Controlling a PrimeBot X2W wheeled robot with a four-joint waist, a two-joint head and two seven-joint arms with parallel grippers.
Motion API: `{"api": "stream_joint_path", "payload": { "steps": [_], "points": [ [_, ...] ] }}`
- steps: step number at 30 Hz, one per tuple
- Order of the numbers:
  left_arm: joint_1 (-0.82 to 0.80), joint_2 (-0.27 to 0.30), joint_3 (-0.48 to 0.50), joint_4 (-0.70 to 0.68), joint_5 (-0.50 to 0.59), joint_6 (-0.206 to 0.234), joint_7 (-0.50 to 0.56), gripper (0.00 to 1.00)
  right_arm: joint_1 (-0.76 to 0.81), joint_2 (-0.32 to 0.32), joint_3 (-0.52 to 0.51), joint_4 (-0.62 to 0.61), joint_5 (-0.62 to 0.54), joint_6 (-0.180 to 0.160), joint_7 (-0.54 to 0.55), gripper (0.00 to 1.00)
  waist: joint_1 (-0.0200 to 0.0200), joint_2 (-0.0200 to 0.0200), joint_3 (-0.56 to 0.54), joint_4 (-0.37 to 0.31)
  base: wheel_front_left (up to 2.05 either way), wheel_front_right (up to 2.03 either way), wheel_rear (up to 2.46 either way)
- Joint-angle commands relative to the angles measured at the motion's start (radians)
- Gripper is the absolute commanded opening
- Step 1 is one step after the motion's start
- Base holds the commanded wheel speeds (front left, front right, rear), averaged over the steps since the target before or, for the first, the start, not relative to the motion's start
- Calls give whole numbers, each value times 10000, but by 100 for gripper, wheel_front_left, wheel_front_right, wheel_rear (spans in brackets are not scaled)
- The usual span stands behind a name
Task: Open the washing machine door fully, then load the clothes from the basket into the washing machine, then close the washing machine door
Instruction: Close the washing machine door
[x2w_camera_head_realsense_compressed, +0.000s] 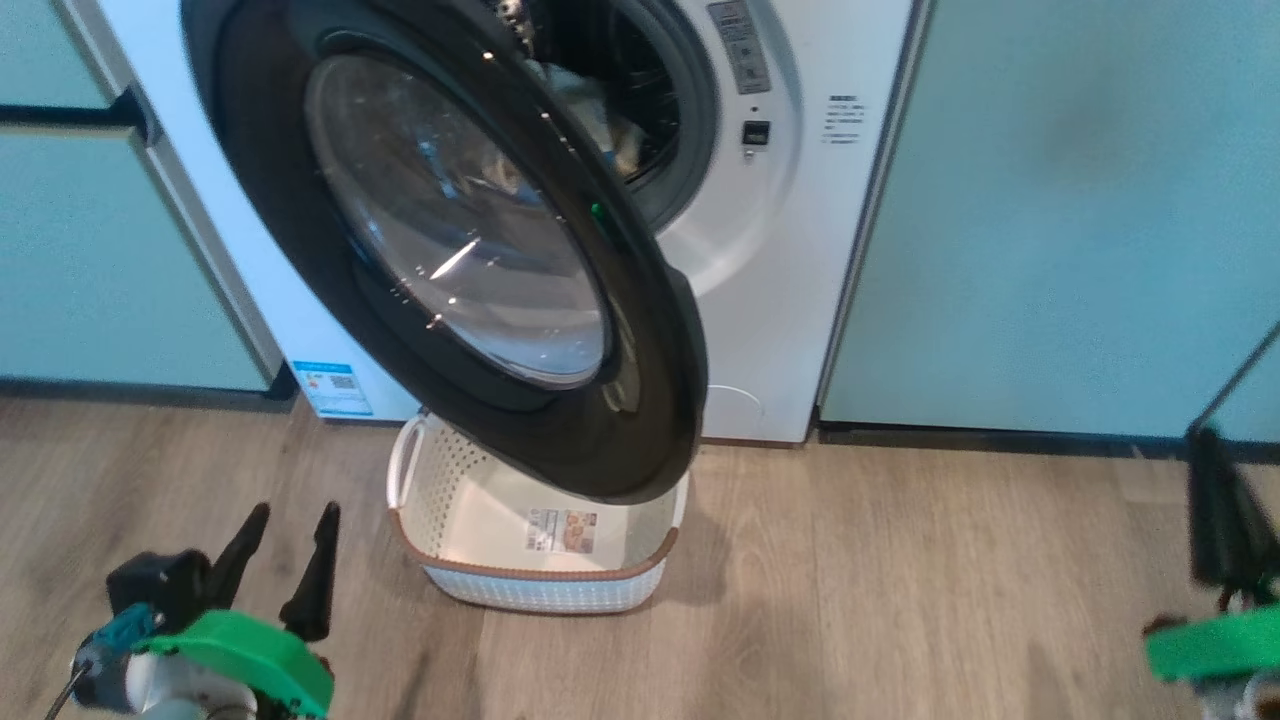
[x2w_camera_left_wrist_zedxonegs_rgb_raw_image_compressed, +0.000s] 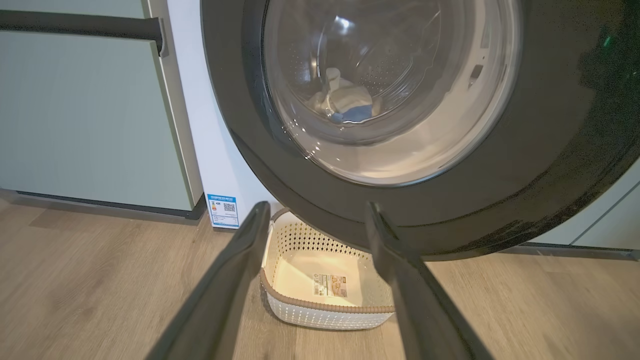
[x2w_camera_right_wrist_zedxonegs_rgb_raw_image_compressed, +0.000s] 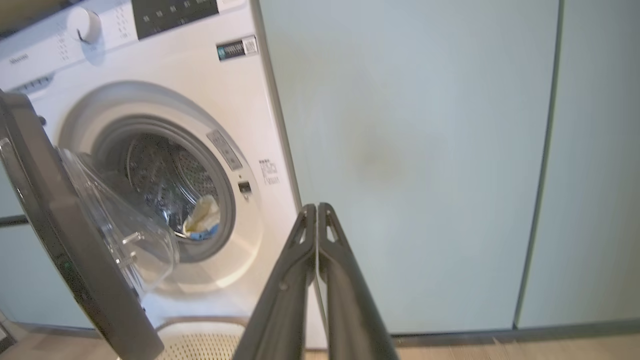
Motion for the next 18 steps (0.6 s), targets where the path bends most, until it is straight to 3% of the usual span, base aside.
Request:
{"api": "stream_joint_path", "payload": {
  "steps": [1,8,18],
  "points": [
    [-744,175,393,-215,89,-11,-93,100,-880,-356,95,-605,100,42,-69,0,0,-1,-7,220,0,0,0],
    [-887,7,141,-68,299,-11,-93,100,-2340,-791,531,-1572,330,42,-69,0,0,-1,-90,824,0,0,0],
    [-1253,-42,-375,250,437,-11,-93,100,-3718,-998,2614,-2199,306,42,-69,0,0,-1,-282,1770,0,0,0]
  ]
}}
